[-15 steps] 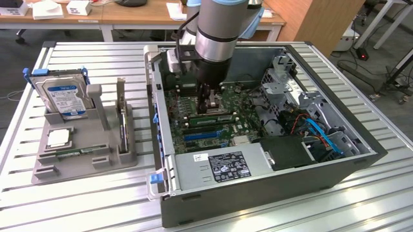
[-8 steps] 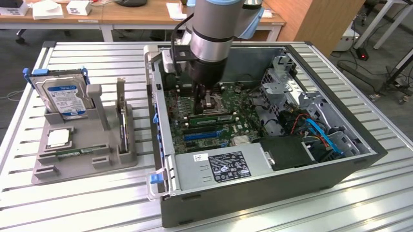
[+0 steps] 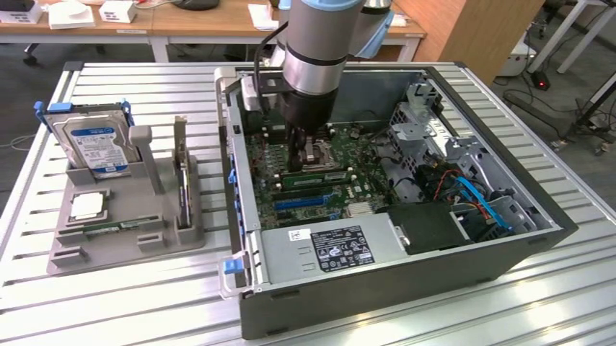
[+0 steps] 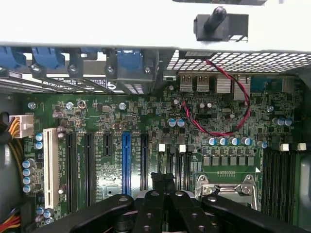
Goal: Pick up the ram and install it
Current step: 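Press down the ram until it locks into place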
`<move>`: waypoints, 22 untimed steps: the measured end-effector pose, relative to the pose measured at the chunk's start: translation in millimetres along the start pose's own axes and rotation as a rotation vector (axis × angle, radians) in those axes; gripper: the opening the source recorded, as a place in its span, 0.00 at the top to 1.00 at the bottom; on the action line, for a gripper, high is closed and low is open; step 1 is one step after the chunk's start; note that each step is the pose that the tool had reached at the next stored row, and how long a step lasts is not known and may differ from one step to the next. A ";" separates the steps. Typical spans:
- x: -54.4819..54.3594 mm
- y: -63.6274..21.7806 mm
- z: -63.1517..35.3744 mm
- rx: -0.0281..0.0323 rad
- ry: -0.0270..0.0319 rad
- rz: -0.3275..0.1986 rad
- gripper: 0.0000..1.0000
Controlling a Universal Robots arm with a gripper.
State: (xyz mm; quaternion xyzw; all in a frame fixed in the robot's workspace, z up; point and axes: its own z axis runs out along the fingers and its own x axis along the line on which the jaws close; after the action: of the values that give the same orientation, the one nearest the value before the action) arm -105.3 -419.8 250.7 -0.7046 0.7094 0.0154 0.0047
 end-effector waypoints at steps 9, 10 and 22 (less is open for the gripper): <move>0.1 0.0 4.4 -0.0001 0.0002 0.000 0.91; 0.0 0.2 4.7 -0.0001 0.0001 0.000 0.91; -4.2 2.1 9.4 -0.0001 0.0001 0.000 0.91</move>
State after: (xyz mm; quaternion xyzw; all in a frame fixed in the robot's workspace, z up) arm -107.5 -415.3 241.5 -0.7046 0.7094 0.0154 0.0046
